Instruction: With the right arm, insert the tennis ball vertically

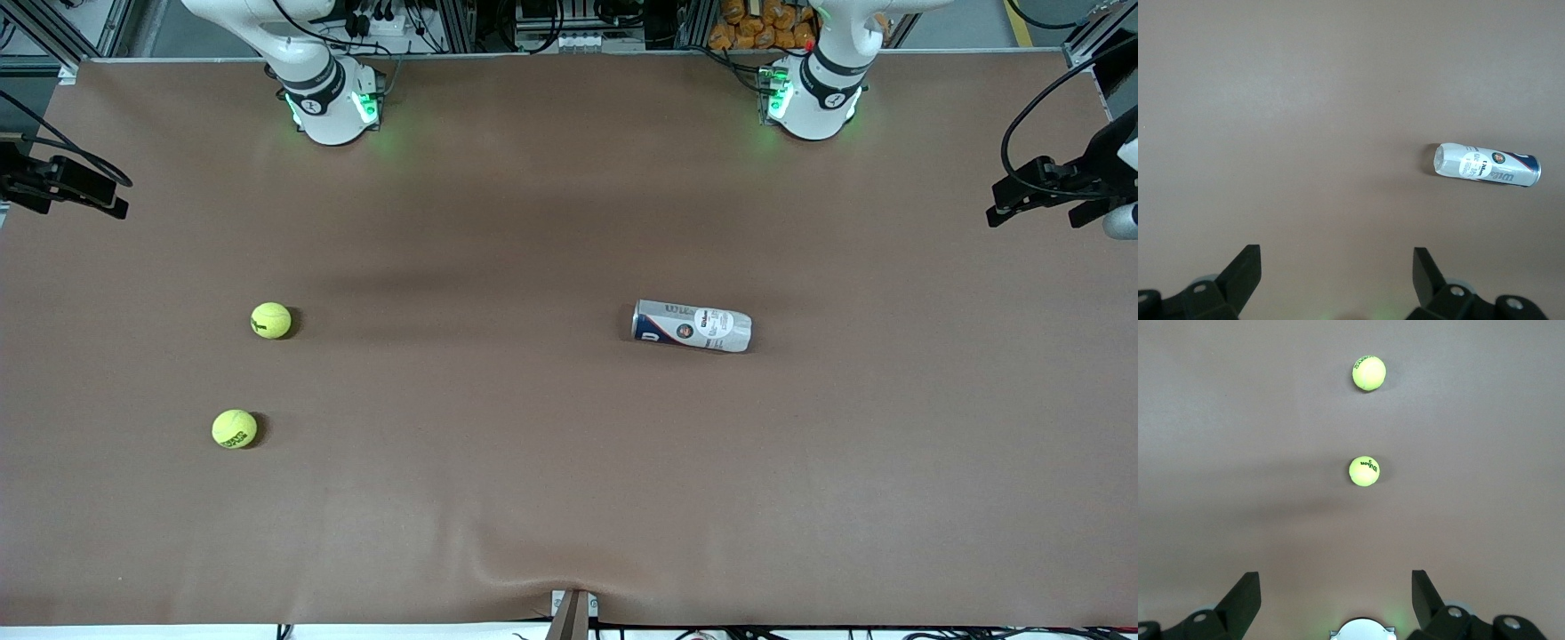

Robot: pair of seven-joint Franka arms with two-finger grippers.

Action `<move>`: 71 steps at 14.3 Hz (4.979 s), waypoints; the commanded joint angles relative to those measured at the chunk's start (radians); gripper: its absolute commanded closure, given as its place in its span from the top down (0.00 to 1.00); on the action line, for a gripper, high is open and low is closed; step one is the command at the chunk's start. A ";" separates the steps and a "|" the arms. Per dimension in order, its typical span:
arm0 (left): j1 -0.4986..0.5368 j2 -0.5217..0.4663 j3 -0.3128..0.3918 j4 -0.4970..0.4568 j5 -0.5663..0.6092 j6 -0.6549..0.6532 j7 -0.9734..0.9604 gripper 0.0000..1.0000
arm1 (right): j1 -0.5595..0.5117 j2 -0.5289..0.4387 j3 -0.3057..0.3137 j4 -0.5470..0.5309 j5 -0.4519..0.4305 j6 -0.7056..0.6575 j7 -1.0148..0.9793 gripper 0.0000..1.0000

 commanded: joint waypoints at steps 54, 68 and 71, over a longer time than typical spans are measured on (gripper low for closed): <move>-0.201 0.441 -0.280 -0.268 0.061 0.598 1.181 1.00 | -0.002 0.042 -0.002 0.033 -0.003 0.017 0.013 1.00; -0.202 0.458 -0.287 -0.446 0.154 0.849 1.189 1.00 | 0.000 0.049 -0.002 0.033 -0.002 0.031 0.015 1.00; -0.199 0.458 -0.287 -0.472 0.156 0.891 1.191 1.00 | 0.001 0.049 -0.002 0.033 0.000 0.031 0.015 1.00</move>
